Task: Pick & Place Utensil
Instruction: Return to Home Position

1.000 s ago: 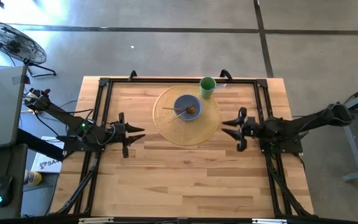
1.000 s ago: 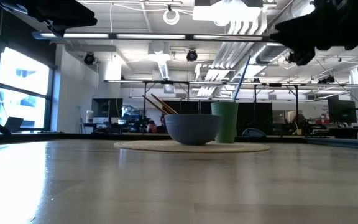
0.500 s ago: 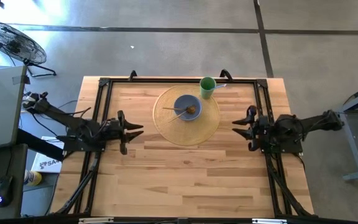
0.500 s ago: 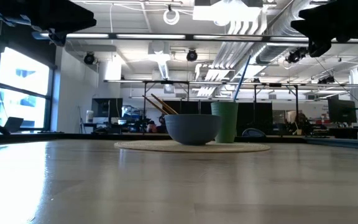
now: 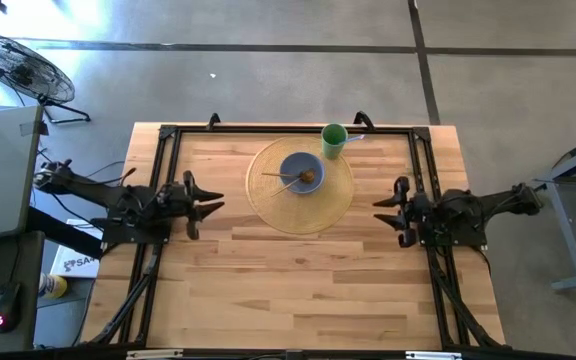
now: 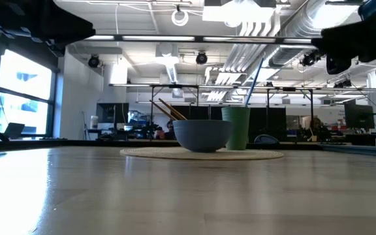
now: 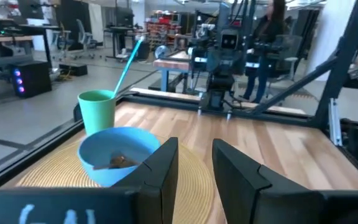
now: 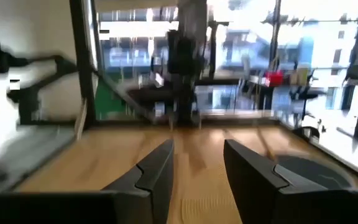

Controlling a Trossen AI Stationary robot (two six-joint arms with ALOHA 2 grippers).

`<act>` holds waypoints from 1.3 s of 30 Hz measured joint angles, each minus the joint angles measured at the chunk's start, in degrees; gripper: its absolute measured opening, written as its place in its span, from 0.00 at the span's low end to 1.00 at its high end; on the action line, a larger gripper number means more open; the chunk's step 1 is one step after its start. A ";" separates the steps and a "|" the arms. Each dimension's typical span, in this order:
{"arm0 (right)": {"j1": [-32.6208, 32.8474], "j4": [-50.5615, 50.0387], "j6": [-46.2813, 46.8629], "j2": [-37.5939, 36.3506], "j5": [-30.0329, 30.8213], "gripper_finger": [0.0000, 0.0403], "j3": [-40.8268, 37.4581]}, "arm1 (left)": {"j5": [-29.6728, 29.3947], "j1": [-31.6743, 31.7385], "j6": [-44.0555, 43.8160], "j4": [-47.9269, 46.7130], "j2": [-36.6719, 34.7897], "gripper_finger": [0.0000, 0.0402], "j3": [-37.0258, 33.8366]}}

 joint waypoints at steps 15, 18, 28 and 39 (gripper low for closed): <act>0.00 -3.69 -3.80 1.56 -1.06 0.33 -0.90 | 17.32 0.05 6.68 5.88 -15.70 0.24 -10.14; 0.02 -3.67 -2.63 1.59 -1.06 0.33 -0.90 | 19.69 0.07 6.45 5.54 -19.85 0.24 -11.86; 0.00 -3.60 -0.02 1.61 -1.06 0.33 -0.90 | 33.17 11.37 2.03 4.08 -20.60 0.24 -12.50; 0.02 -3.58 -0.01 1.61 -1.06 0.33 -0.92 | 28.36 17.30 5.58 -2.04 -20.56 0.24 -12.59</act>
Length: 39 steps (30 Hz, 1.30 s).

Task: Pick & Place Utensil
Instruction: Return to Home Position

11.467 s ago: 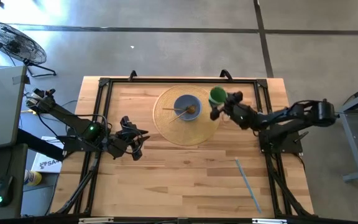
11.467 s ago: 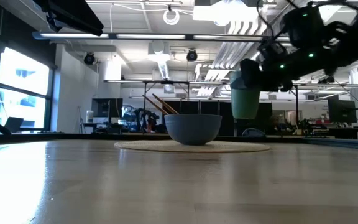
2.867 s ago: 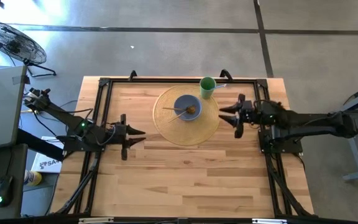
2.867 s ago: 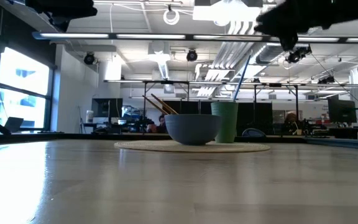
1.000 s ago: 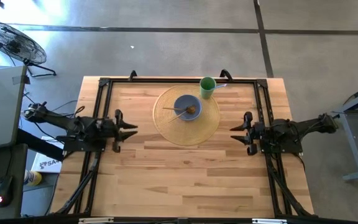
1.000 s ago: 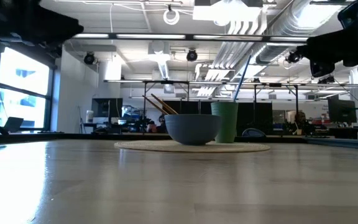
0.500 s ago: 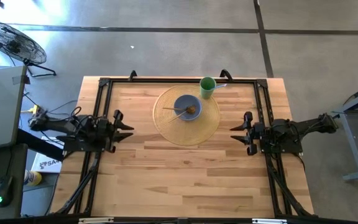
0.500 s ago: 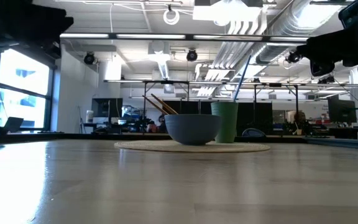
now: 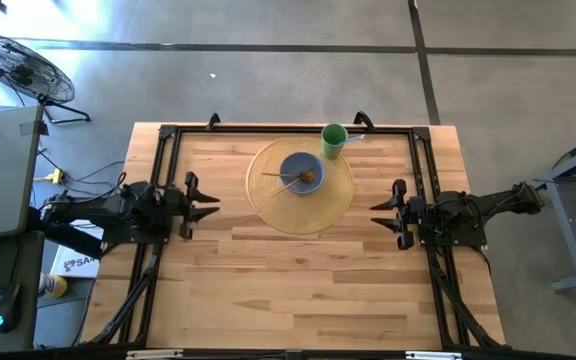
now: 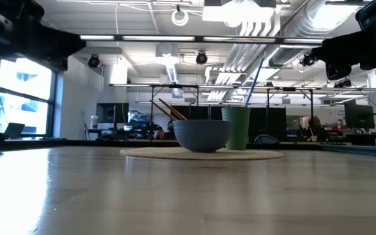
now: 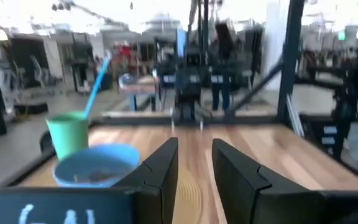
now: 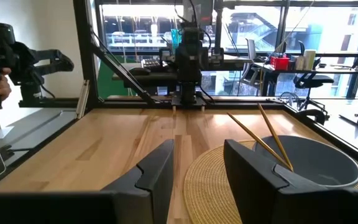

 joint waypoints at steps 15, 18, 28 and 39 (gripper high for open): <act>0.00 0.02 0.01 0.00 0.00 0.33 -0.02 | -3.38 -0.03 -0.39 -6.20 0.17 0.24 -0.07; -0.02 0.02 0.01 -0.01 0.00 0.33 -0.02 | -3.36 -0.03 -3.77 -6.27 0.17 0.24 -0.07; -0.02 0.00 0.01 -0.01 0.00 0.33 -0.02 | -3.40 -0.03 -4.57 -6.27 0.17 0.24 -0.07; 0.00 -0.02 0.01 -0.01 0.00 0.33 -0.04 | -3.41 -0.03 -4.59 -6.27 0.17 0.24 -0.07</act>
